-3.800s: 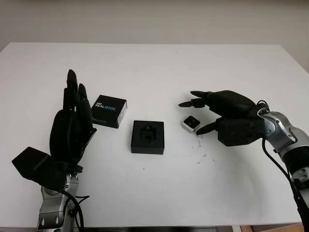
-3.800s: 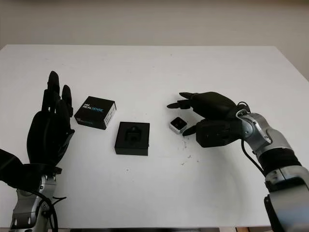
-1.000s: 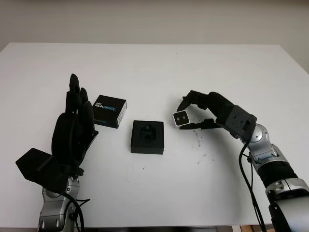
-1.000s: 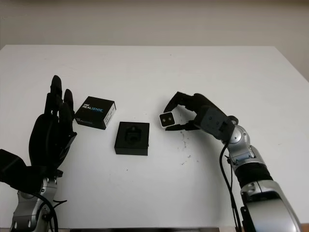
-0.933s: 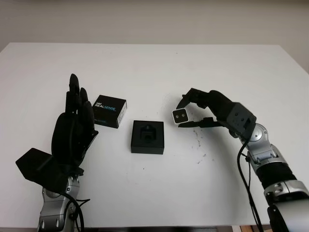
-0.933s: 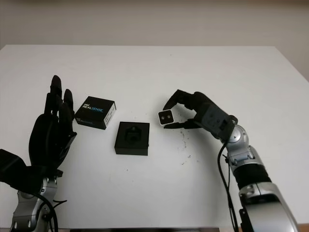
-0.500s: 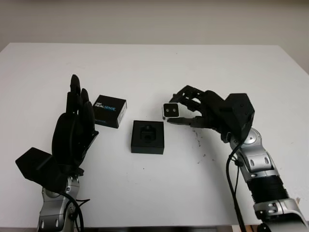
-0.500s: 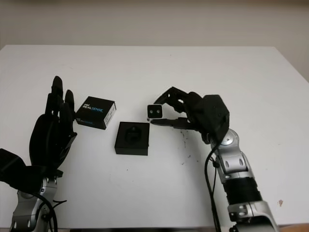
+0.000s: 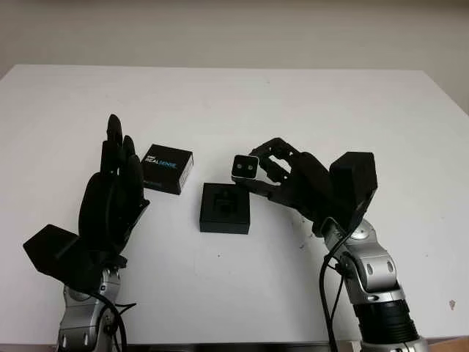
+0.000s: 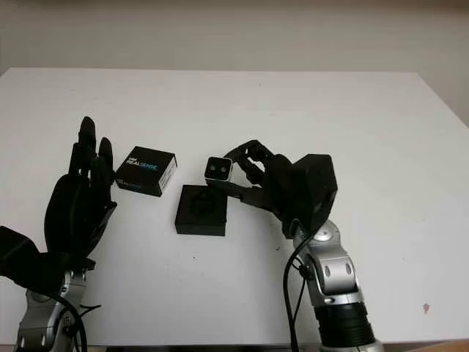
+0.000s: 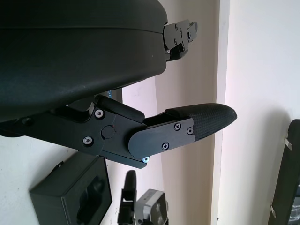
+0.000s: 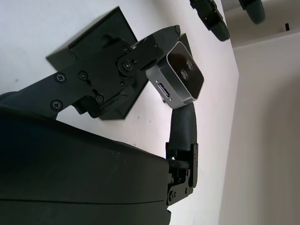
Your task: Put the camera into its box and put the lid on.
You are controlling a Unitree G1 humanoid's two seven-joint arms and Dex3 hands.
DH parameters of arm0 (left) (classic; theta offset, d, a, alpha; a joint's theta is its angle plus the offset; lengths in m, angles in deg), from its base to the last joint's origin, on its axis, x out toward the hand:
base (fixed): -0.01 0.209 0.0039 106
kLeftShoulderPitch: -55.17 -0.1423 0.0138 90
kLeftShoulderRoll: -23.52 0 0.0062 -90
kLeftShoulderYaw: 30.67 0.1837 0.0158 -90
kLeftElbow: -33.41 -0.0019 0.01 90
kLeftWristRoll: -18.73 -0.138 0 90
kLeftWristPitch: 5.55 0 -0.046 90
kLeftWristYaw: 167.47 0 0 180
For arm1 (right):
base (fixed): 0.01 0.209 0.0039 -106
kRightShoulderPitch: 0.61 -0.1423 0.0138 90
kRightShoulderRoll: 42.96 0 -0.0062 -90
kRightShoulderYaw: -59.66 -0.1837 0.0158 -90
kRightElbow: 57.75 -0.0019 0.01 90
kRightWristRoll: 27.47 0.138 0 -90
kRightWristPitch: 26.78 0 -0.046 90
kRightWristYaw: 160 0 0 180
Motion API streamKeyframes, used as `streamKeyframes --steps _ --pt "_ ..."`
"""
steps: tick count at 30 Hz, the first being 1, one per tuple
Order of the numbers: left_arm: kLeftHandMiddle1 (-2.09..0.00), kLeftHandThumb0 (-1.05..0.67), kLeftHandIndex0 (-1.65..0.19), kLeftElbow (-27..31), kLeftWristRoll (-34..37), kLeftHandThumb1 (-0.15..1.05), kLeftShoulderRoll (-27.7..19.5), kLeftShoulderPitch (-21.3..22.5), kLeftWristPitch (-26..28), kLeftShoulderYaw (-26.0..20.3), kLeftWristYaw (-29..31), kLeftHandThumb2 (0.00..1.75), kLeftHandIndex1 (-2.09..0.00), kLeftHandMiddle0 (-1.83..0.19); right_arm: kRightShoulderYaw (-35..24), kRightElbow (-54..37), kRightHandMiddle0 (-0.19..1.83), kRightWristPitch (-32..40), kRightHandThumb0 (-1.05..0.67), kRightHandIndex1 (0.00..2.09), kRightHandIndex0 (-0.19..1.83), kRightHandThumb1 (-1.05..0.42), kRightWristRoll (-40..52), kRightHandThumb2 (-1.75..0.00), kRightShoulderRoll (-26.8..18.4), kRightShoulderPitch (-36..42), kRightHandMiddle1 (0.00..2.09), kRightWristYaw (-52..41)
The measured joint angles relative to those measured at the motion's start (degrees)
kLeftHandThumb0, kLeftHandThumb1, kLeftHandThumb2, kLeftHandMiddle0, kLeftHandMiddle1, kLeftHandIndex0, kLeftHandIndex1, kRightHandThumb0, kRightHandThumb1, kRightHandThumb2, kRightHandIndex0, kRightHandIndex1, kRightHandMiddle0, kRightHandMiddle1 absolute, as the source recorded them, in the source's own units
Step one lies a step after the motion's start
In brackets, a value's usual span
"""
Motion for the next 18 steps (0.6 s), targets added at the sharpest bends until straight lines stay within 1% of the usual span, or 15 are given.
streamKeyframes --steps 4,9,15,18 --pt "0.0 -0.75 0.19 0.0 0.0 1.05 0.0 -0.03 -0.03 -0.01 0.0 0.64 0.0 0.19 0.38 -0.04 0.16 1.23 -0.34 0.02 0.13 -0.96 -0.02 -0.06 1.05 0.69 2.01 0.43" --pt "0.0 -0.74 0.19 0.01 -0.01 1.05 0.0 -0.09 -0.02 0.0 -0.09 0.65 0.0 0.19 0.91 0.81 0.17 1.22 -0.35 0.02 0.13 -0.96 -0.5 -0.06 0.98 0.73 2.01 -0.54" --pt "0.0 -0.74 0.19 0.08 -0.01 1.05 0.01 -0.2 -0.01 0.06 -0.1 0.65 0.0 0.19 1.5 4.64 0.24 1.34 -0.33 0.01 0.11 -0.95 -0.45 -0.05 -1.09 -1.68 2.04 -5.19" --pt "0.0 -0.74 0.19 0.15 0.0 1.05 0.01 -0.25 0.04 0.06 -0.1 0.65 0.0 0.19 1.7 6.64 0.28 0.83 -0.34 0.02 0.11 -0.93 -0.67 -0.04 -2.2 -3.31 2.02 -7.23"
